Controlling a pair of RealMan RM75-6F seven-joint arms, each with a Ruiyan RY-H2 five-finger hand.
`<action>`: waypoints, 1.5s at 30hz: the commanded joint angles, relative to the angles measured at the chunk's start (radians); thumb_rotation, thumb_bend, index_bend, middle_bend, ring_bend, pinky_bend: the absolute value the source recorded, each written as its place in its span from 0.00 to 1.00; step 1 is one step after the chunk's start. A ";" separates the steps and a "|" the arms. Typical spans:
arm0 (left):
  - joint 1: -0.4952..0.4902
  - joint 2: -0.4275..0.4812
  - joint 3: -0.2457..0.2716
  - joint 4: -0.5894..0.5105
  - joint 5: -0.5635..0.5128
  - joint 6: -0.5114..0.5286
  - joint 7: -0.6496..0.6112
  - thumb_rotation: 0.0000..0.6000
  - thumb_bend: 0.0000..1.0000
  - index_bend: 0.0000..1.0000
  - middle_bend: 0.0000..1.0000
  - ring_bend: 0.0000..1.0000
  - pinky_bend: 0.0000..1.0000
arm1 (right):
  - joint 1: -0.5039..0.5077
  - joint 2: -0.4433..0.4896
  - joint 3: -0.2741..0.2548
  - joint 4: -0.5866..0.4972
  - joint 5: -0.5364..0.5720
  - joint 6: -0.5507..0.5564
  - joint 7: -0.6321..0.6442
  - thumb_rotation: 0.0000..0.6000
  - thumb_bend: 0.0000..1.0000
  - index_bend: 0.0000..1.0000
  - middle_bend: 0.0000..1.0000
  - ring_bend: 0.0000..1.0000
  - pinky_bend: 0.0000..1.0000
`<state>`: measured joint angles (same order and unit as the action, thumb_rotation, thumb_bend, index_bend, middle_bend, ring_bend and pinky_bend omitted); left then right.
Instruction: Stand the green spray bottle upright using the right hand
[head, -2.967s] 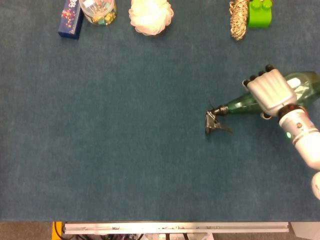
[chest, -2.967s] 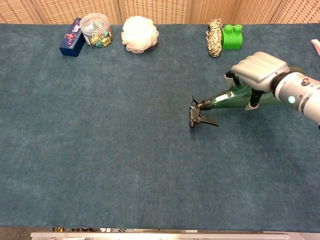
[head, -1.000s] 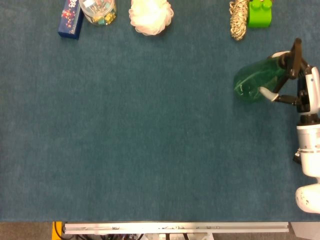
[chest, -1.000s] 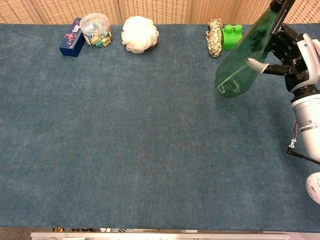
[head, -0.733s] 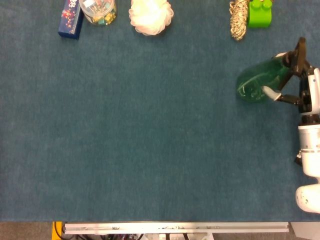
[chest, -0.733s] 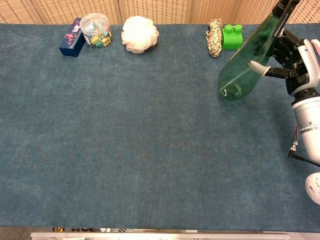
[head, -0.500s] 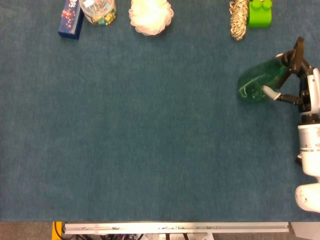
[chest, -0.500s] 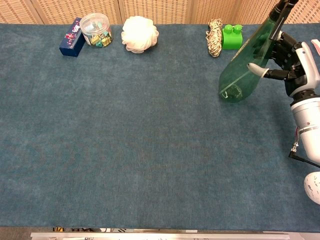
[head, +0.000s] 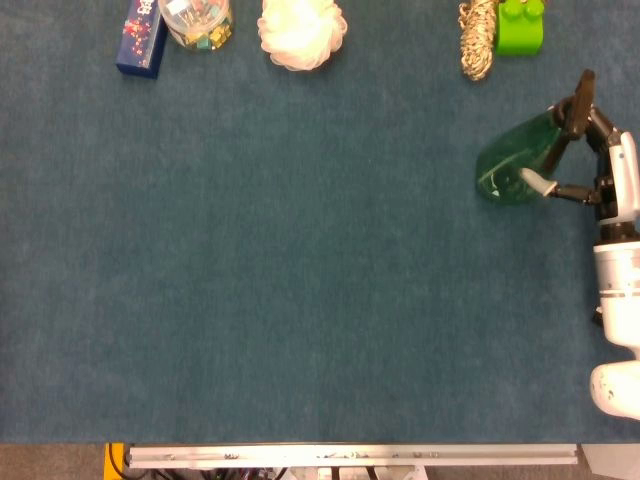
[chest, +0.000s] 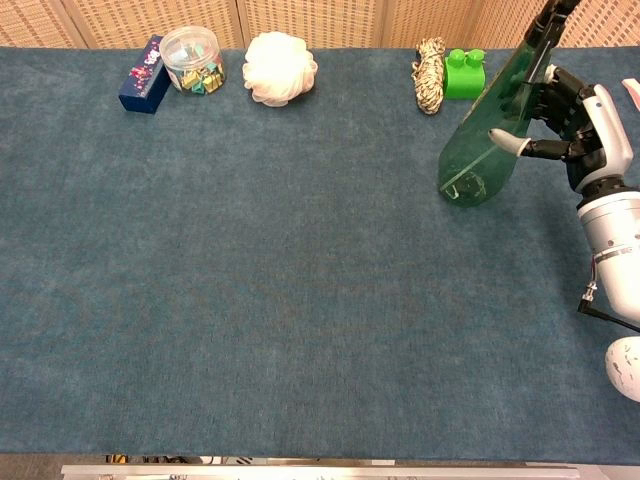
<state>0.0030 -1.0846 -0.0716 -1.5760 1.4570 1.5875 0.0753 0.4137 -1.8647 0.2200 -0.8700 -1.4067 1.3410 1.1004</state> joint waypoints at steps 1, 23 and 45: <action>0.000 0.000 -0.001 0.000 -0.001 0.000 0.001 1.00 0.04 0.41 0.25 0.16 0.33 | 0.000 -0.004 -0.004 0.010 -0.008 0.004 -0.005 1.00 0.00 0.47 0.46 0.37 0.34; 0.001 -0.001 -0.002 0.001 0.001 0.003 -0.002 1.00 0.04 0.41 0.25 0.16 0.33 | 0.006 0.002 -0.033 0.041 -0.053 0.000 0.003 1.00 0.00 0.19 0.20 0.19 0.30; -0.001 -0.001 -0.001 0.002 -0.001 -0.001 0.002 1.00 0.04 0.41 0.25 0.16 0.33 | 0.013 0.092 -0.094 -0.036 -0.125 0.004 -0.029 1.00 0.00 0.00 0.01 0.03 0.19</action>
<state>0.0019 -1.0858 -0.0726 -1.5740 1.4562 1.5863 0.0772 0.4271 -1.7803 0.1313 -0.8943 -1.5256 1.3410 1.0793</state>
